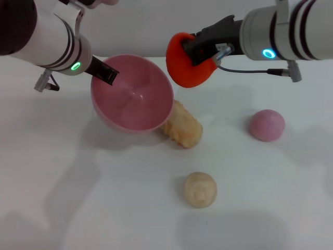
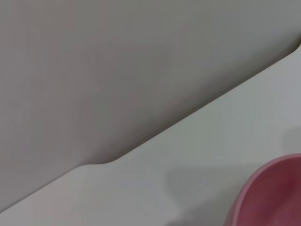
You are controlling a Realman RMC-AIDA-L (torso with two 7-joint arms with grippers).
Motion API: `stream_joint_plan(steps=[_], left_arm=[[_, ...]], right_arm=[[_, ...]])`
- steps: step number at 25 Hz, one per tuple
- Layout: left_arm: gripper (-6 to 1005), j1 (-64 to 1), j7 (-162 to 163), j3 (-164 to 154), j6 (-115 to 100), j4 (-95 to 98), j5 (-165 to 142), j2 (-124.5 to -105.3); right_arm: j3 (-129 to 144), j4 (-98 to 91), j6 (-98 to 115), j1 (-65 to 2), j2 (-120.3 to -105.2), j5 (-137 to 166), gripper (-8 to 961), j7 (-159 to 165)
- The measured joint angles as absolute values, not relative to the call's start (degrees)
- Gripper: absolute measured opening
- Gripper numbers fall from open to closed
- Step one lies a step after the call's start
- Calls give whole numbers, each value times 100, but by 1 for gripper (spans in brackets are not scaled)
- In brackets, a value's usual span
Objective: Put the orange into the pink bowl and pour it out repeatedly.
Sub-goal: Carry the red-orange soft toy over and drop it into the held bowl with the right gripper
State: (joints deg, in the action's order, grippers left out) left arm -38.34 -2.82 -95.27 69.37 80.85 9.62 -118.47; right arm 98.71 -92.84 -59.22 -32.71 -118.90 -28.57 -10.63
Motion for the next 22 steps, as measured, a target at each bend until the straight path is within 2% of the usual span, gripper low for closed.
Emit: stream_joint_plan(steps=[22], left_arm=[[40, -3850, -310, -9644, 6846, 8148, 1154, -11847]], right_arm=[[9947, -8150, -5321, -3886, -11900, -3428, 52, -1331]])
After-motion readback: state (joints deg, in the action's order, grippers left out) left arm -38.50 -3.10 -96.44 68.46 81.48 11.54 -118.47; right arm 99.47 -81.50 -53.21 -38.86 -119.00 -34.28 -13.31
